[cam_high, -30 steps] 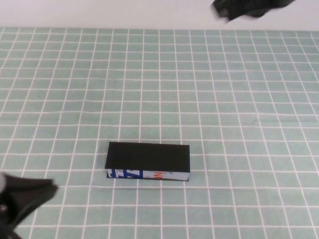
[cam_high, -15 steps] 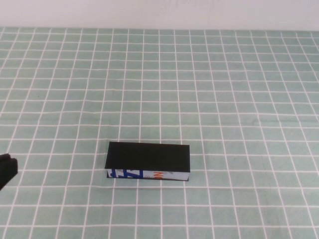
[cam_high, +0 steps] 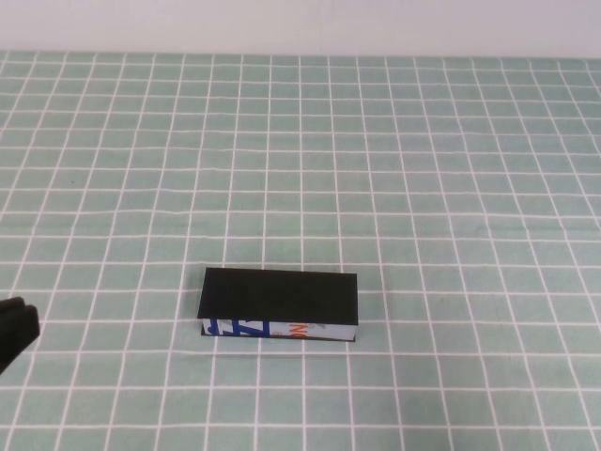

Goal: Return glasses to glasses case

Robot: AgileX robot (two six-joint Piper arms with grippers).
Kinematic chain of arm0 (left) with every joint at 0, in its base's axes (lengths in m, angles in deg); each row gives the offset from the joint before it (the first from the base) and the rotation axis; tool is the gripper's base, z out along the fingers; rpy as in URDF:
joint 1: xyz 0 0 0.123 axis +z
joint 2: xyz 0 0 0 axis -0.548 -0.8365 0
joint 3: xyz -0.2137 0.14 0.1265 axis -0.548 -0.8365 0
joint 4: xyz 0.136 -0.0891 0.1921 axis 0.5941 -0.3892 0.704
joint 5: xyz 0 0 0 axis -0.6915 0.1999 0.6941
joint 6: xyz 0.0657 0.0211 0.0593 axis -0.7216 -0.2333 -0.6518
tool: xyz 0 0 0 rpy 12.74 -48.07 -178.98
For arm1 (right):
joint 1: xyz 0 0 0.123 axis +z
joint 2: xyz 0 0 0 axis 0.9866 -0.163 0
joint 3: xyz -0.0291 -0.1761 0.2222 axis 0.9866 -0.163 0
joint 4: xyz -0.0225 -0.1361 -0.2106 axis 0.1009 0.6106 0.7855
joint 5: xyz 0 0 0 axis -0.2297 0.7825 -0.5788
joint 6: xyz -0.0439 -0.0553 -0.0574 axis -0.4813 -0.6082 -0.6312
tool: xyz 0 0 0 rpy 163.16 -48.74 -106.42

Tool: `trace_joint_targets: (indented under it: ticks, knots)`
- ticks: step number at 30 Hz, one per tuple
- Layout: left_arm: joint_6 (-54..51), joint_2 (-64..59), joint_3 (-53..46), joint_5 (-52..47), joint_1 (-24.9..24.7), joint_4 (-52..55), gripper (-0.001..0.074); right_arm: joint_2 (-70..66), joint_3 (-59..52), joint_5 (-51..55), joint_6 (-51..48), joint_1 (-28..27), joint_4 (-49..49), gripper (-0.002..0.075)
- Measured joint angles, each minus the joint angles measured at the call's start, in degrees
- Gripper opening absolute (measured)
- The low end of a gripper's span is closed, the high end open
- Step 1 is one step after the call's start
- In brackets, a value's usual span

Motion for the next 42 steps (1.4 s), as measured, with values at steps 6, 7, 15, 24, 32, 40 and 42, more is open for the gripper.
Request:
trace_joint_targets:
  ticks: [6, 7, 15, 24, 32, 40, 42]
  knots:
    - [0.0, 0.0, 0.0, -0.3, 0.0, -0.2, -0.0002, 9.6, -10.0, -3.3, 0.8, 0.0, 2.8, -0.0013]
    - [0.0, 0.0, 0.0, -0.3, 0.0, -0.4, -0.0002, 10.6, -10.9, -3.5, 0.9, 0.0, 2.9, -0.0013]
    - [0.0, 0.0, 0.0, -0.3, 0.0, -0.6, -0.0002, 11.9, -13.0, -2.6, 0.9, 0.0, 1.6, -0.0013]
    - [0.0, 0.0, 0.0, -0.3, 0.0, -0.6, -0.0002, 11.9, -13.0, -2.4, 0.9, 0.0, 0.9, -0.0013]
    - [0.0, 0.0, 0.0, -0.3, 0.0, -0.6, -0.0002, 11.9, -13.0, -2.3, 0.9, 0.0, 0.1, -0.0013]
    - [-1.3, 2.0, -5.1, 4.2, 0.0, 0.7, -0.0002, 11.9, -13.0, -2.2, 0.9, 0.0, -0.1, -0.0013]
    - [-2.2, 5.0, -9.1, 8.5, 0.0, 2.5, -0.0002, 11.9, -13.0, -2.2, 0.9, 0.0, -0.1, -0.0013]
